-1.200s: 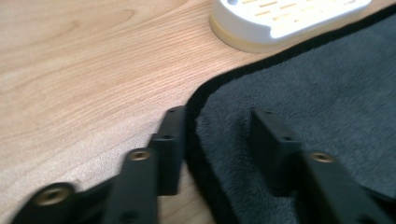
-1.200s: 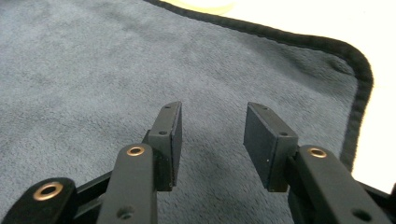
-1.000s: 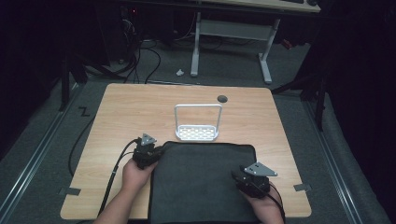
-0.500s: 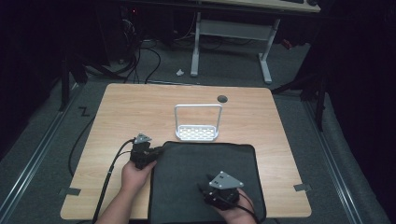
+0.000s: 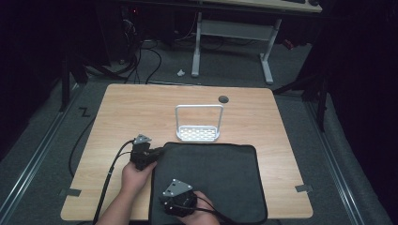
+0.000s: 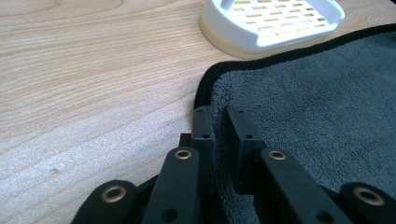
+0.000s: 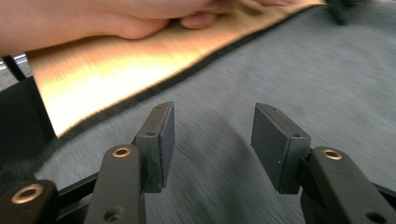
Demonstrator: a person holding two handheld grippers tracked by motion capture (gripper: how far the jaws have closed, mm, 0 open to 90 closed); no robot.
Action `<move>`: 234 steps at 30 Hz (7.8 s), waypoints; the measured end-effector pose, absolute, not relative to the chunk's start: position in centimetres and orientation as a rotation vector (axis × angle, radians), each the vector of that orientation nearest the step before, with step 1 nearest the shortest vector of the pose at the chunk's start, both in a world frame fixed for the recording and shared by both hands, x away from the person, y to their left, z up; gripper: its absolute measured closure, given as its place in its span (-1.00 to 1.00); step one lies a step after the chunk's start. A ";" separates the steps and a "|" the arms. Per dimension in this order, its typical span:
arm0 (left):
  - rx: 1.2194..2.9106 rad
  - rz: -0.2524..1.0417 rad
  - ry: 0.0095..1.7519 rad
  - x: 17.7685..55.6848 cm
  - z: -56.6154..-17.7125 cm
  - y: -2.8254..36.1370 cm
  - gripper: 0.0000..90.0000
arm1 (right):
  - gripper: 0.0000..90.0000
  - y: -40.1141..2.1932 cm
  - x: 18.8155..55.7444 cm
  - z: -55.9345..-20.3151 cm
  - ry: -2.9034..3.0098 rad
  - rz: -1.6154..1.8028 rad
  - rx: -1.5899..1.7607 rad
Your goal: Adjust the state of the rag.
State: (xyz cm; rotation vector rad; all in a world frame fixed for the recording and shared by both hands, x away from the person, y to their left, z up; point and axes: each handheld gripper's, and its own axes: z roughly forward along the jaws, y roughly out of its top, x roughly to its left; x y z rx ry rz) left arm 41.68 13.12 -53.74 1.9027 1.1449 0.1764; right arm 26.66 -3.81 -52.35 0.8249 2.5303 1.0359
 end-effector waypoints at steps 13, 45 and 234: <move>1.905 0.173 1.146 41.7 -53.7 13.1 0.82 | 0.12 -0.7 27.0 -52.8 2.600 1.044 0.773; 1.831 0.143 1.171 41.8 -53.4 13.9 0.87 | 0.86 -3.8 26.7 -49.6 2.399 1.172 0.743; 1.796 0.161 1.207 41.1 -52.6 8.0 0.80 | 0.42 -20.7 31.1 -52.1 2.177 0.992 1.274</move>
